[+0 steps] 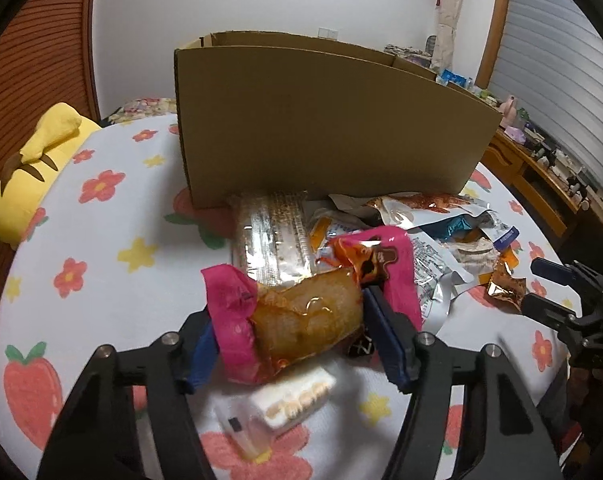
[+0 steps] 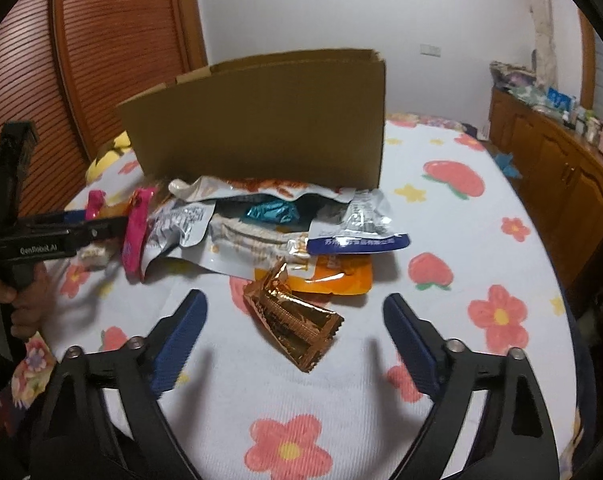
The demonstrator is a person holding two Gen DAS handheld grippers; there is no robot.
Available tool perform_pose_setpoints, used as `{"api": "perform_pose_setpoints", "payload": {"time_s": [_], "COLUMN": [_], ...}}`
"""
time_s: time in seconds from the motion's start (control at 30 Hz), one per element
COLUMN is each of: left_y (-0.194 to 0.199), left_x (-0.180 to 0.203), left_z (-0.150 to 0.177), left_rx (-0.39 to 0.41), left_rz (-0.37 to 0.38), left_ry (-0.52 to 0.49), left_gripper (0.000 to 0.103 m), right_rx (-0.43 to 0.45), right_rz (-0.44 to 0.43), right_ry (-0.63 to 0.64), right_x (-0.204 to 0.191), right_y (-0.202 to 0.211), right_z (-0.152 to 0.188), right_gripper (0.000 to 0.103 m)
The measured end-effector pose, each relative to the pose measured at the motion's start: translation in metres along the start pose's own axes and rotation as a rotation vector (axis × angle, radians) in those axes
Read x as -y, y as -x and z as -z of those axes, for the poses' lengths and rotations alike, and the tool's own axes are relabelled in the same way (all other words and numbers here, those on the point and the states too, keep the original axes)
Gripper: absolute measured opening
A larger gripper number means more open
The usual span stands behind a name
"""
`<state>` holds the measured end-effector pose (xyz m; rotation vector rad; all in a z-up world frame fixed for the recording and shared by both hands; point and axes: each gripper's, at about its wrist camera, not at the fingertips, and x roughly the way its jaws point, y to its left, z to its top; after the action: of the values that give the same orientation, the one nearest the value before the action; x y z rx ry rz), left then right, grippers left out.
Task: Organize snacks
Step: 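Reach the left tool to the pink-wrapped bun while the right tool reaches the gold candy, then close the left tool on the pink bun while the right tool grasps the gold candy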
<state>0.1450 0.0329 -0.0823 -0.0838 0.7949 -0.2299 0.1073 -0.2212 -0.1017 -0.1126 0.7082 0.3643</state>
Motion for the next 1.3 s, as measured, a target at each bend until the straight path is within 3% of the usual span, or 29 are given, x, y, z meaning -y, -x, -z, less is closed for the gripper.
{"api": "perform_pose_setpoints", "payload": {"time_s": [0.23, 0.33, 0.4, 0.6, 0.87, 1.07, 1.3], "left_y": [0.002, 0.002, 0.002, 0.001, 0.000, 0.004, 0.012], "left_x": [-0.007, -0.009, -0.009, -0.010, -0.012, -0.010, -0.004], "left_z": [0.003, 0.003, 0.003, 0.004, 0.007, 0.009, 0.013], "left_rx": [0.013, 0.004, -0.001, -0.017, -0.039, -0.035, 0.000], "left_rz": [0.006, 0.005, 0.008, -0.002, 0.014, 0.061, 0.037], "left_ry": [0.011, 0.013, 0.012, 0.002, -0.013, -0.020, -0.026], "left_gripper": [0.064, 0.066, 0.069, 0.075, 0.078, 0.058, 0.055], "right_rx": [-0.051, -0.070, -0.084, -0.127, -0.123, -0.084, -0.071], "right_rz": [-0.024, -0.040, -0.057, -0.086, -0.072, -0.080, -0.068], "right_ry": [0.061, 0.100, 0.126, 0.173, 0.230, 0.210, 0.221], "right_x": [-0.002, -0.006, -0.009, -0.017, -0.027, -0.026, -0.029], "right_y": [-0.011, -0.014, -0.015, -0.026, -0.037, -0.036, -0.034], "right_z": [-0.003, -0.003, -0.003, -0.006, -0.008, -0.003, -0.001], "right_gripper": [0.060, 0.044, 0.039, 0.040, 0.043, 0.044, 0.044]}}
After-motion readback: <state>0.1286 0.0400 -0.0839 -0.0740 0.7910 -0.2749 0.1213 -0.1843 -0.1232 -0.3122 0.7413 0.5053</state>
